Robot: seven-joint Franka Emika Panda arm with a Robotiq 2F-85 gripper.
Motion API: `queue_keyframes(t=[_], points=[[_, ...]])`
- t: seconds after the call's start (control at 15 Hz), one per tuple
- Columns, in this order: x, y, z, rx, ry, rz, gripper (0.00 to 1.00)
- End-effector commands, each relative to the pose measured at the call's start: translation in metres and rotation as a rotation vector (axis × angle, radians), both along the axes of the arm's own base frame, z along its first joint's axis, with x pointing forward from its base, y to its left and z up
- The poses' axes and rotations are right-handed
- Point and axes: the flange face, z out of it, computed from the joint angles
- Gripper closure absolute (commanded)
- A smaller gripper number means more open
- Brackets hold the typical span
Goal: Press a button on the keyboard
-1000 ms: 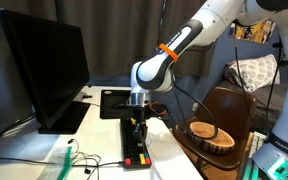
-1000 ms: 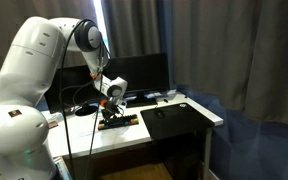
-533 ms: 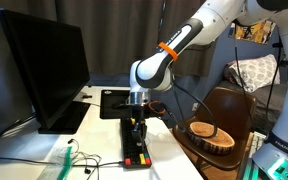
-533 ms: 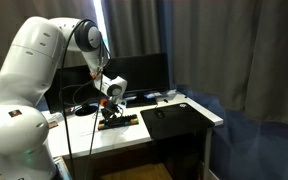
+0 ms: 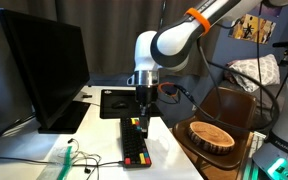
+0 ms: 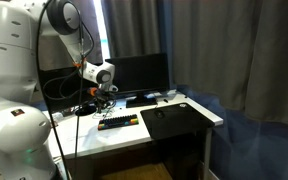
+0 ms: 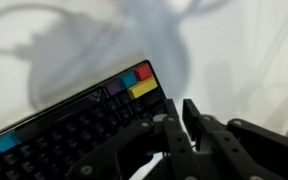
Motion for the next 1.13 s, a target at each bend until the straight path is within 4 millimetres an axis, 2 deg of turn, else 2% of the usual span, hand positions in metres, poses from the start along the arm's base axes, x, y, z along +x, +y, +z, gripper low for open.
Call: queue_keyframes(t=[0.0, 0.27, 0.47, 0.53, 0.67, 0.8, 0.87, 1.07], points=[[-0.030, -0.029, 0.053, -0.127, -0.137, 0.028, 0.54], [-0.054, -0.066, 0.102, -0.177, -0.288, 0.034, 0.26], [-0.075, -0.089, 0.131, -0.166, -0.357, 0.038, 0.05], [-0.082, -0.097, 0.138, -0.164, -0.376, 0.036, 0.01], [-0.097, -0.113, 0.150, -0.126, -0.406, 0.044, 0.00], [-0.112, -0.126, 0.155, -0.039, -0.398, 0.150, 0.00], [-0.090, -0.110, 0.150, -0.108, -0.390, 0.088, 0.00], [-0.105, -0.123, 0.155, -0.063, -0.404, 0.135, 0.00]])
